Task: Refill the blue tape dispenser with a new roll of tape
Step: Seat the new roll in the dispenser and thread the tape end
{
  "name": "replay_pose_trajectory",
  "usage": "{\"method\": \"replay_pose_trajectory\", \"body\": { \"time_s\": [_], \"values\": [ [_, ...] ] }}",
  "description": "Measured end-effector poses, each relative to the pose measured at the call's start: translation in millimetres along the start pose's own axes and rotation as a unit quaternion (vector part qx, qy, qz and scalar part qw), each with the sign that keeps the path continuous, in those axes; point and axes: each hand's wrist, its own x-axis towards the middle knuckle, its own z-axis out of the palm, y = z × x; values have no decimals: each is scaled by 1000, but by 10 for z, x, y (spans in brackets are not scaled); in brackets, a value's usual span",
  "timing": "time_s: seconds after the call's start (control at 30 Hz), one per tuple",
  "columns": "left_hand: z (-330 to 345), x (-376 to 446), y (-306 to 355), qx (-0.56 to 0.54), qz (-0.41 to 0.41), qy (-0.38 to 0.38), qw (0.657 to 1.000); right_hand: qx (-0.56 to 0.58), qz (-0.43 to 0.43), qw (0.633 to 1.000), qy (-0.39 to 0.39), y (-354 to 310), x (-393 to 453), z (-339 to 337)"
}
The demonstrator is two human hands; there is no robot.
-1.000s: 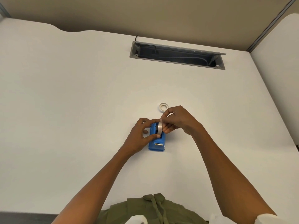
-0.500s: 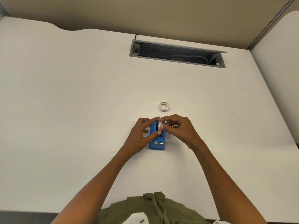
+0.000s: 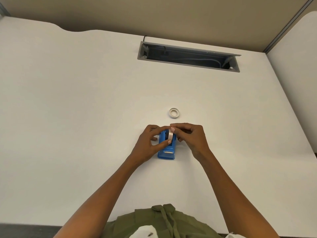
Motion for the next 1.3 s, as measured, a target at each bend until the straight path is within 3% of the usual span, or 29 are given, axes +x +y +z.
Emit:
{"method": "replay_pose_trajectory", "body": {
  "time_s": [0.3, 0.6, 1.1, 1.3],
  "values": [
    [8, 6, -4, 5, -2, -1, 1000, -53, -28, 997, -54, 46, -56, -71],
    [-9, 38, -51, 8, -2, -19, 1000, -11, 20, 999, -46, -98, 48, -60],
    [-4, 60, -67, 14, -2, -22, 1000, -181, 7, 982, -58, -314, 127, -63],
    [4, 59, -74, 14, -1, -21, 1000, -136, 56, 986, -76, -404, 192, -67]
  ]
}}
